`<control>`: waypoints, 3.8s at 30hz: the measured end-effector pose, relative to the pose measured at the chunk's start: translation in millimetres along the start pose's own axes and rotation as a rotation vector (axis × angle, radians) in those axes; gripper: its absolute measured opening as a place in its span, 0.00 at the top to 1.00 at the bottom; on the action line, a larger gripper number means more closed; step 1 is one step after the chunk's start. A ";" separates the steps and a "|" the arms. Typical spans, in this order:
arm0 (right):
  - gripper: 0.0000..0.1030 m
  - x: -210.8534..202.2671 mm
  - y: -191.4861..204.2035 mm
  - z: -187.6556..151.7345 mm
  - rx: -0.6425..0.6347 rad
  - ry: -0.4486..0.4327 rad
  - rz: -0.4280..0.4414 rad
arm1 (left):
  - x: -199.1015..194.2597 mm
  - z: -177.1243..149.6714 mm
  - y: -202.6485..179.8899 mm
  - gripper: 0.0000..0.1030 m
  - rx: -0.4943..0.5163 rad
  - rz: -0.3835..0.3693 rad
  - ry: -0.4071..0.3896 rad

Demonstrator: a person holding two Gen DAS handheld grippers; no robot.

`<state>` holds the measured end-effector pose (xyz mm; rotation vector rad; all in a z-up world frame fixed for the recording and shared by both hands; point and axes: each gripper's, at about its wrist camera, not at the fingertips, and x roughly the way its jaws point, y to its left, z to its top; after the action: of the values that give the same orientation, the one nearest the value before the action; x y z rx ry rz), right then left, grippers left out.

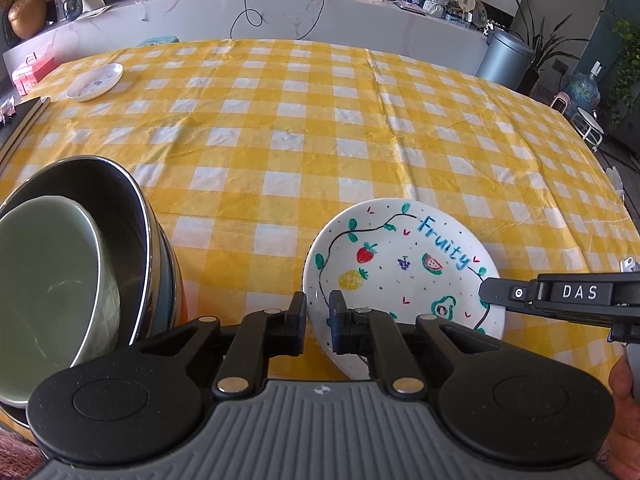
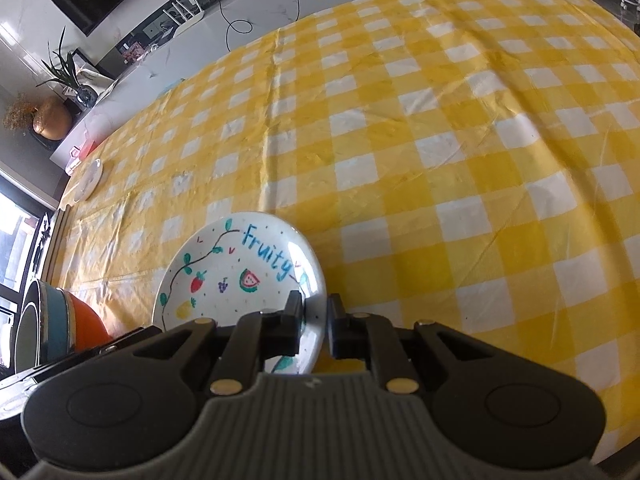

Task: Organize plates and bowls
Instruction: 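Lower the 'Fruity' plate onto the cloth beside the bowl stack, then open both grippers to release the 'Fruity' plate and withdraw, then move both grippers to the white sticker-decorated bowl, then close both grippers on the rim of the sticker bowl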

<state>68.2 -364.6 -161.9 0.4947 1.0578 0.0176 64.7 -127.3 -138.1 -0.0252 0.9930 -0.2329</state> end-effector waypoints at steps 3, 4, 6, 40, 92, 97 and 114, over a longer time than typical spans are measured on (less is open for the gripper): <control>0.89 -1.6 -0.7 -0.5 -0.005 0.010 0.003 | -1.7 2.2 0.2 0.87 0.013 0.007 -0.010; 0.89 -1.8 -0.1 -1.0 -0.010 0.013 0.003 | -1.5 2.9 0.0 0.86 0.016 0.005 -0.007; 0.89 -1.8 2.1 -1.4 -0.024 0.016 -0.001 | -1.6 3.0 -0.7 0.83 0.020 0.010 -0.006; 0.56 -10.5 82.1 4.7 -0.176 -0.152 -0.034 | -72.7 69.8 31.2 0.66 0.269 0.095 -0.107; 0.74 251.1 397.9 173.7 -0.487 0.084 0.121 | 86.1 217.4 331.1 0.63 -0.212 0.135 -0.044; 0.79 270.0 401.8 176.4 -0.469 0.098 0.110 | 96.0 216.6 333.9 0.72 -0.246 0.126 -0.043; 0.98 272.8 403.6 172.8 -0.438 0.109 0.093 | 88.2 214.8 321.5 0.94 -0.279 0.126 -0.038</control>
<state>438.1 -3.6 -159.8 0.1463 1.0985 0.3549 348.4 149.7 -134.2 -0.2200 0.9790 0.0229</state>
